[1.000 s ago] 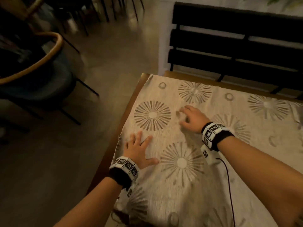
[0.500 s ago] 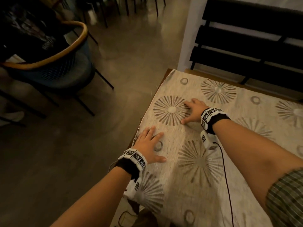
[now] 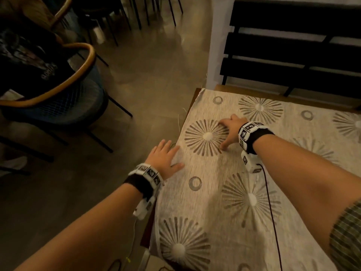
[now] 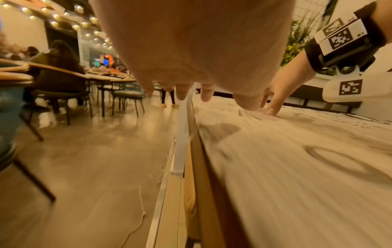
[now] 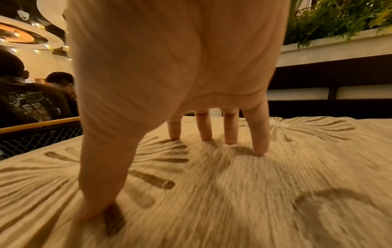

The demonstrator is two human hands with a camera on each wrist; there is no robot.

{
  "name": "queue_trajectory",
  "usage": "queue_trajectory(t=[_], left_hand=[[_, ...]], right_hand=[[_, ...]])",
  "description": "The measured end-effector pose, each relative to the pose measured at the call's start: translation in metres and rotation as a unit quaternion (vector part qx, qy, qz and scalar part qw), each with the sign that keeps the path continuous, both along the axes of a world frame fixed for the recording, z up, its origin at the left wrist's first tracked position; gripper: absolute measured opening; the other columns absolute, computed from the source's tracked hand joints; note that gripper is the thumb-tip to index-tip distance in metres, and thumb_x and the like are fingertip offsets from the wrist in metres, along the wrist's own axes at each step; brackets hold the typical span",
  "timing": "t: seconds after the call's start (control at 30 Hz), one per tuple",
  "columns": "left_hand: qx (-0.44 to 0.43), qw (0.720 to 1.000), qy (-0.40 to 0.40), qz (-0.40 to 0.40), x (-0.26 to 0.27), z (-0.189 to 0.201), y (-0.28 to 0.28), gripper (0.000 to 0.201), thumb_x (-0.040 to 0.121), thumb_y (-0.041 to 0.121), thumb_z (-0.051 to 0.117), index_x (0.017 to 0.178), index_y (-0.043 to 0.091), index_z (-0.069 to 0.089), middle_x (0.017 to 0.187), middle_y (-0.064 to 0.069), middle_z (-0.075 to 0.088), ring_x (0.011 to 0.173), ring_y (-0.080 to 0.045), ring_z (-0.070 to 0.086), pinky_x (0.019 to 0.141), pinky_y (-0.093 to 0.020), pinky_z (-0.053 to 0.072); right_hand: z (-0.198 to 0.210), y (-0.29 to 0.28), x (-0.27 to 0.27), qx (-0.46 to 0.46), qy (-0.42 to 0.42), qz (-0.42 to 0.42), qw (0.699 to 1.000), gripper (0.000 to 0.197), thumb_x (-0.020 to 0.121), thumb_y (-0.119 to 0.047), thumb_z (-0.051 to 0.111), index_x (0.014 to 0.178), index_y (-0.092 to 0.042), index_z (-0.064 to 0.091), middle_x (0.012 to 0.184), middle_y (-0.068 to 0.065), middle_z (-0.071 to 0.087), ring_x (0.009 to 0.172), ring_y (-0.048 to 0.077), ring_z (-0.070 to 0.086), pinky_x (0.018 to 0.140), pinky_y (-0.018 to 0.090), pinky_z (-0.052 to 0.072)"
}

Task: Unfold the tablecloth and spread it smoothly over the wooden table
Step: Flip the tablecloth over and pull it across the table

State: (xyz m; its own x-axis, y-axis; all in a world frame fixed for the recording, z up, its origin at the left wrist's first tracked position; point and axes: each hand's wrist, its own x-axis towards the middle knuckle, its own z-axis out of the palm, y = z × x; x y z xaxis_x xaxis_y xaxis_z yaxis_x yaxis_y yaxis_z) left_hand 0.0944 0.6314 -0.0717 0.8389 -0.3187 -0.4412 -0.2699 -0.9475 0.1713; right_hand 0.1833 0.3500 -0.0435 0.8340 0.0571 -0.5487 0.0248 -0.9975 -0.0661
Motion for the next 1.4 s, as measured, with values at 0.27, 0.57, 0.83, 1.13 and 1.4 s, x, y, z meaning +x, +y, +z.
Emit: queue_trajectory(t=[0.27, 0.57, 0.83, 1.13, 1.4], left_hand=[[-0.017, 1.000, -0.022, -0.012, 0.123, 0.028, -0.064, 0.081, 0.088, 0.051, 0.056, 0.152, 0.022, 0.016, 0.159, -0.009, 0.019, 0.147, -0.032, 0.011, 0.115, -0.053, 0.025], [-0.001, 0.999, -0.022, 0.045, 0.263, 0.039, -0.137, 0.050, 0.091, 0.039, 0.056, 0.131, 0.009, 0.049, 0.125, -0.013, 0.060, 0.110, -0.033, 0.058, 0.084, -0.036, 0.048], [0.075, 0.993, 0.064, 0.069, 0.329, 0.024, -0.166, 0.039, 0.081, 0.066, 0.051, 0.103, 0.036, 0.061, 0.102, -0.001, 0.069, 0.073, -0.020, 0.064, 0.062, -0.028, 0.047], [-0.103, 0.981, 0.052, 0.157, 0.354, 0.019, -0.177, 0.038, 0.091, 0.026, 0.061, 0.121, 0.002, 0.063, 0.121, -0.017, 0.064, 0.087, -0.023, 0.055, 0.078, -0.031, 0.048], [-0.220, 0.940, 0.024, 0.261, 0.358, 0.037, -0.139, 0.029, 0.095, 0.019, 0.056, 0.112, -0.003, 0.062, 0.078, -0.011, 0.064, 0.058, -0.021, 0.060, 0.048, -0.028, 0.054]], right_hand=[[-0.004, -0.017, 0.030, 0.062, -0.015, -0.068, 0.996, 0.113, 0.059, -0.070, 0.073, 0.150, -0.033, 0.018, 0.159, 0.010, 0.008, 0.143, 0.043, 0.007, 0.115, 0.057, 0.015], [-0.017, -0.028, 0.036, 0.086, -0.001, -0.084, 0.993, 0.113, 0.061, -0.070, 0.071, 0.148, -0.043, 0.004, 0.161, 0.001, -0.011, 0.146, 0.037, -0.010, 0.115, 0.062, 0.006], [-0.023, -0.026, 0.044, 0.070, 0.028, -0.079, 0.994, 0.113, 0.065, -0.065, 0.072, 0.148, -0.044, -0.002, 0.160, 0.002, -0.017, 0.145, 0.039, -0.013, 0.112, 0.066, 0.006], [-0.022, -0.029, 0.043, 0.074, 0.030, -0.070, 0.994, 0.113, 0.068, -0.062, 0.072, 0.148, -0.042, -0.004, 0.159, 0.003, -0.019, 0.144, 0.040, -0.016, 0.111, 0.068, 0.004], [-0.023, -0.029, 0.040, 0.083, 0.028, -0.065, 0.994, 0.113, 0.067, -0.066, 0.070, 0.149, -0.042, -0.005, 0.160, 0.002, -0.020, 0.145, 0.038, -0.017, 0.112, 0.067, 0.005]])
